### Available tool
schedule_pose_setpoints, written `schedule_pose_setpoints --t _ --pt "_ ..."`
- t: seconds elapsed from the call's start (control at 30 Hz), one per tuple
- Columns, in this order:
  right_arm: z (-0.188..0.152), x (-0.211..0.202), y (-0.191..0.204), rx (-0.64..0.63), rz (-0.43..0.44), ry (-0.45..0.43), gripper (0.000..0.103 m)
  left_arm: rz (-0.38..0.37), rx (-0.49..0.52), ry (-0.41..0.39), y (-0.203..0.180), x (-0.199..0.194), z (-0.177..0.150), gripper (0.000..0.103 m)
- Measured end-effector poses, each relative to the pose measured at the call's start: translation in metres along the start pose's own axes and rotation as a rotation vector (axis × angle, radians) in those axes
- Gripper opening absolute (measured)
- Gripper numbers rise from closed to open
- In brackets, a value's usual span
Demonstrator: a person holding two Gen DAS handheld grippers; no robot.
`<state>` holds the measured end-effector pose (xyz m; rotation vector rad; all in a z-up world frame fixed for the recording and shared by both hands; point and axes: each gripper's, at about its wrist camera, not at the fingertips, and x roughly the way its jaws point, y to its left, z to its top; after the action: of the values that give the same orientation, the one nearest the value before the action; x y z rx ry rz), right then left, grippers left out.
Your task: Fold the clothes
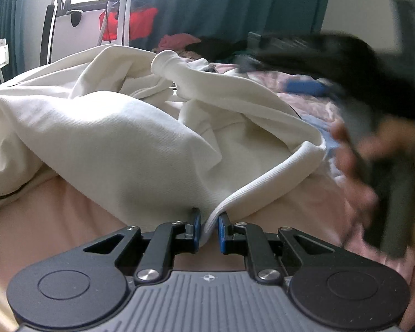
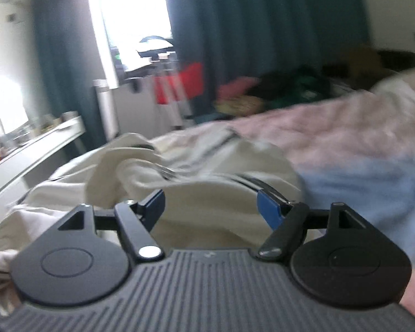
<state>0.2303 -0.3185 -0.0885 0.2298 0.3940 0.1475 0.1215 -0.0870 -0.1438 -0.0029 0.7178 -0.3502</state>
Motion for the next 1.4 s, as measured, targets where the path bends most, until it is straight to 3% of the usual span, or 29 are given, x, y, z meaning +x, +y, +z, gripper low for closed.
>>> schedule_pose_setpoints --t 0.1,0.2,0.3,0.37,0.47,0.5,0.53,0.67,0.77,0.87,0.93,1.07,1.13,1.23,1.3,1.37,1.4 --pt "0.014 0.021 0.009 -0.078 0.151 0.048 0.075 -0.003 -0.004 0.0 0.0 -0.002 -0.001 0.014" --pt "0.019 0.037 0.023 -0.168 0.225 0.091 0.075 -0.01 -0.018 0.003 0.003 -0.001 0.0 0.014" --pt "0.016 0.058 0.035 -0.255 0.189 0.126 0.075 -0.016 -0.027 0.007 0.005 0.002 0.0 0.014" --pt "0.01 0.075 0.038 -0.308 0.116 0.167 0.069 -0.017 -0.026 0.007 0.005 0.004 0.001 0.014" --pt "0.009 0.081 0.026 -0.264 0.052 0.183 0.031 -0.021 -0.026 0.003 0.004 0.006 0.002 0.014" --pt "0.011 0.08 0.02 -0.232 0.045 0.182 0.012 -0.03 -0.025 -0.007 0.004 0.005 0.002 0.014" --pt "0.014 0.076 0.014 -0.202 0.03 0.17 0.011 -0.045 -0.021 -0.026 0.003 0.003 0.002 0.014" --pt "0.049 0.047 -0.031 -0.003 -0.041 0.072 0.008 -0.099 -0.012 -0.105 0.001 -0.004 0.006 0.014" --pt "0.076 0.012 -0.083 0.173 -0.123 -0.027 0.008 -0.127 -0.019 -0.119 0.002 -0.007 0.009 0.014" --pt "0.084 -0.03 -0.149 0.355 -0.275 -0.14 0.008 -0.184 -0.003 -0.117 0.004 -0.007 0.015 0.014" --pt "0.072 -0.059 -0.195 0.508 -0.378 -0.191 0.008 -0.22 -0.023 -0.122 0.003 -0.007 0.017 0.015" --pt "0.004 -0.113 -0.284 1.011 -0.513 -0.256 0.008 -0.249 -0.006 -0.112 -0.003 -0.002 0.017 0.018" --pt "-0.034 -0.122 -0.308 1.204 -0.526 -0.214 0.01 -0.232 0.012 -0.091 -0.009 0.002 0.014 0.018" --pt "-0.076 -0.124 -0.326 1.388 -0.505 -0.138 0.011 -0.203 0.029 -0.061 -0.011 0.008 0.008 0.018" --pt "-0.085 -0.126 -0.328 1.448 -0.45 -0.158 0.012 -0.194 0.021 -0.044 -0.01 0.009 0.005 0.018" --pt "-0.081 -0.125 -0.327 1.424 -0.408 -0.161 0.017 -0.197 0.007 -0.034 -0.006 0.011 0.005 0.018" --pt "-0.077 -0.123 -0.326 1.404 -0.393 -0.162 0.03 -0.199 -0.001 -0.03 -0.005 0.008 0.004 0.018"
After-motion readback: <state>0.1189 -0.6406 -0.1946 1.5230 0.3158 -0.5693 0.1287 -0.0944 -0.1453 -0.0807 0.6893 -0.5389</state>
